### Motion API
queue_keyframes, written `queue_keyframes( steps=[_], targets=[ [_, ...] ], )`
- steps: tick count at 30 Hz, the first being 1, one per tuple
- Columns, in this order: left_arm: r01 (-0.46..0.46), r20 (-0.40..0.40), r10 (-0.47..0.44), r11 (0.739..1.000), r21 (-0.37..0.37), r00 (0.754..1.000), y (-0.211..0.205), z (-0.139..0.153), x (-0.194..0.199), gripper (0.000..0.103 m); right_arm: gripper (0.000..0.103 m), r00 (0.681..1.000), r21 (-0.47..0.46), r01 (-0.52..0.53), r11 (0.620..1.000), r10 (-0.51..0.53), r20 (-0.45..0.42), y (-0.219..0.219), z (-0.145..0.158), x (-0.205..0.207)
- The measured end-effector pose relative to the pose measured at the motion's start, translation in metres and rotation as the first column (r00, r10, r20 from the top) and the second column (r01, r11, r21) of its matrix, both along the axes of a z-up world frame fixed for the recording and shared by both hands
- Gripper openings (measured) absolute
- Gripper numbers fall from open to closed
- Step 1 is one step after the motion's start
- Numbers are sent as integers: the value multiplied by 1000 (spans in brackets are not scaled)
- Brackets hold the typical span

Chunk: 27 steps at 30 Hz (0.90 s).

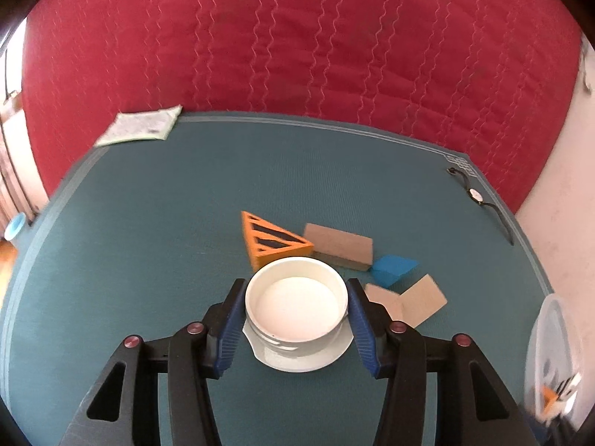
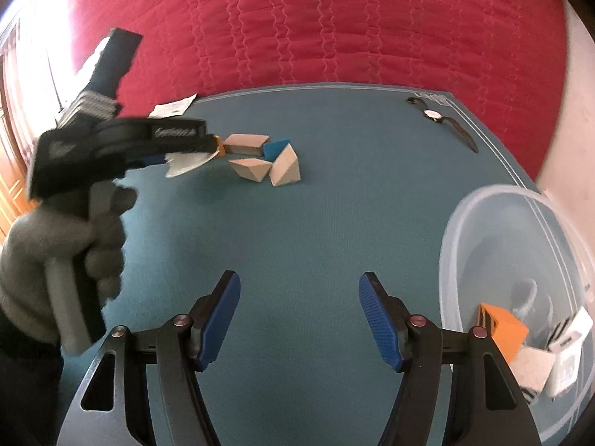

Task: Organize rigid objects
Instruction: 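Grasp the tan rectangular block with the right gripper while the left gripper lifts the white cup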

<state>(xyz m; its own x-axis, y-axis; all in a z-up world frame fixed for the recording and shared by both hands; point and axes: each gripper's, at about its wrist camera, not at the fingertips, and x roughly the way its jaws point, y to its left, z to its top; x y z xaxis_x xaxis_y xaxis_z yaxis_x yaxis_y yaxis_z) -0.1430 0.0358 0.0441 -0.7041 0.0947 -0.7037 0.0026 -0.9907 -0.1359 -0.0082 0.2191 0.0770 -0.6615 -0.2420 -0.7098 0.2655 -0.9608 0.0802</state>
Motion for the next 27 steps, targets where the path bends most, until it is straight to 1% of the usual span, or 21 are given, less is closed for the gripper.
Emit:
queue_keyframes(
  steps=[4, 7, 10, 12, 15, 21, 27],
  targets=[
    [-22, -15, 21, 999, -28, 1000, -10, 1, 17, 55, 67, 1000, -9, -8, 1000, 8, 9, -9, 1, -16],
    [-35, -24, 33, 998, -47, 999, -14, 0, 26, 55, 67, 999, -35, -7, 999, 8, 41, -14, 0, -34],
    [-45, -40, 43, 997, -69, 998, -16, -1, 34, 55, 68, 997, -77, -10, 997, 16, 77, -19, -3, -50],
    [-50, -53, 46, 995, -83, 998, -17, -1, 37, 55, 67, 994, -129, -25, 991, 38, 103, -22, -5, -60],
    [-63, -67, 57, 993, -95, 996, -20, -1, 39, 55, 66, 991, -182, -37, 983, 59, 119, -28, -8, -73],
    [-88, -53, 84, 993, -73, 995, -34, -5, 38, 55, 63, 989, -247, -60, 967, 92, 116, -47, -11, -95],
    [-135, -34, 134, 990, -44, 990, -51, -8, 36, 55, 63, 989, -227, -62, 972, 90, 115, -65, -20, -115]
  ],
)
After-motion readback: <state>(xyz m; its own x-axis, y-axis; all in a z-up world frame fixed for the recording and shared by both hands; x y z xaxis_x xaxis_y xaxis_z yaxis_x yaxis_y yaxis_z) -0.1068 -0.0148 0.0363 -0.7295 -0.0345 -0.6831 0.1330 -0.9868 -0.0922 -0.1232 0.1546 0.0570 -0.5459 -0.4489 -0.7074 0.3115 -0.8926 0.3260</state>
